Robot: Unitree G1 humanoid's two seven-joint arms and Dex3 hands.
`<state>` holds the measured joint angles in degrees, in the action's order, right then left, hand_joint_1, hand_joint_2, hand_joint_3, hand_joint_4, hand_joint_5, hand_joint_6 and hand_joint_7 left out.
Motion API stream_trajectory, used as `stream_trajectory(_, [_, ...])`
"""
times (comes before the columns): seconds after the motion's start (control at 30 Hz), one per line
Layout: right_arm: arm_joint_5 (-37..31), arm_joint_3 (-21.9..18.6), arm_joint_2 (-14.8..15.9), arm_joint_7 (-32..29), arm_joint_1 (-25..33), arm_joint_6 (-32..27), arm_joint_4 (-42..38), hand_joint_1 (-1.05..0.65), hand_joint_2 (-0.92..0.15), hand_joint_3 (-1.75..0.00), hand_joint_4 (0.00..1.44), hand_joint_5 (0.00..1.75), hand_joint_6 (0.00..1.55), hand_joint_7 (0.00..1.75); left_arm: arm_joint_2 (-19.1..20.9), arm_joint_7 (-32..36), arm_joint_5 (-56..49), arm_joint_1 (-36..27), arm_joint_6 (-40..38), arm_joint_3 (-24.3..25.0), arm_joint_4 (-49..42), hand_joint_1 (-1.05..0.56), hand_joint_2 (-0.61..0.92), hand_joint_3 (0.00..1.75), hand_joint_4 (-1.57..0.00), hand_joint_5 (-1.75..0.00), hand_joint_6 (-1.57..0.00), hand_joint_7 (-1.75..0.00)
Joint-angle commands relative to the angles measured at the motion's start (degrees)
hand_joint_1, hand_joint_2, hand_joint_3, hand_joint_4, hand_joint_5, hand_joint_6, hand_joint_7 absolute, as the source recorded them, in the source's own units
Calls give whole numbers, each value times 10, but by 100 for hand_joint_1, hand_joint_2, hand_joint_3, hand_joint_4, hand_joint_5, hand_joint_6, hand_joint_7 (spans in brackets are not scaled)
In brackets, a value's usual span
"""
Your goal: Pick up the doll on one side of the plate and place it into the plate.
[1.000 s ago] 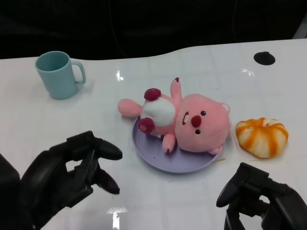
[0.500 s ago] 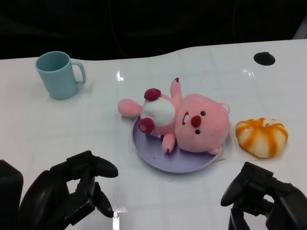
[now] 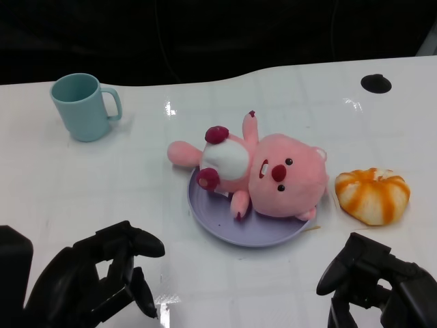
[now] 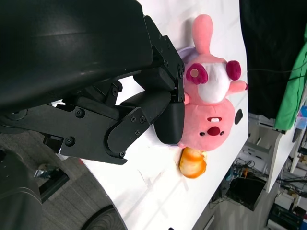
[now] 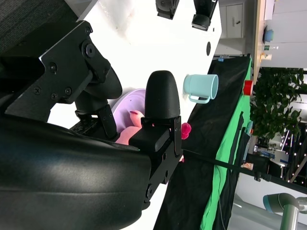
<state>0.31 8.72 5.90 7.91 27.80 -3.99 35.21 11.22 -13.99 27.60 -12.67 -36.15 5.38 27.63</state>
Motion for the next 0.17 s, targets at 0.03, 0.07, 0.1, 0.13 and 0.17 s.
stream_trajectory(0.03, [2,-5,5,1,2,4,2,15,-45,-138,71,175,58,156,10,-7,-3,1,3,1,-7,-12,63,112,-80,-175,-63,-165])
stream_trajectory(0.07, [2,-4,5,1,3,3,3,15,-45,-138,71,175,58,157,10,-8,-4,1,5,0,-7,-12,63,112,-80,-175,-63,-165])
stream_trajectory(0.1, [2,-4,5,1,4,4,3,14,-44,-138,71,175,58,157,10,-7,-4,0,4,0,-7,-12,62,112,-80,-175,-63,-165])
stream_trajectory(0.13, [2,-5,6,2,4,4,4,14,-44,-138,71,175,58,157,9,-6,-3,0,2,0,-6,-12,62,112,-80,-175,-63,-165])
stream_trajectory(0.17, [2,-5,6,2,5,4,4,14,-44,-138,70,175,58,157,8,-5,-2,-1,1,0,-6,-12,63,112,-80,-175,-63,-166])
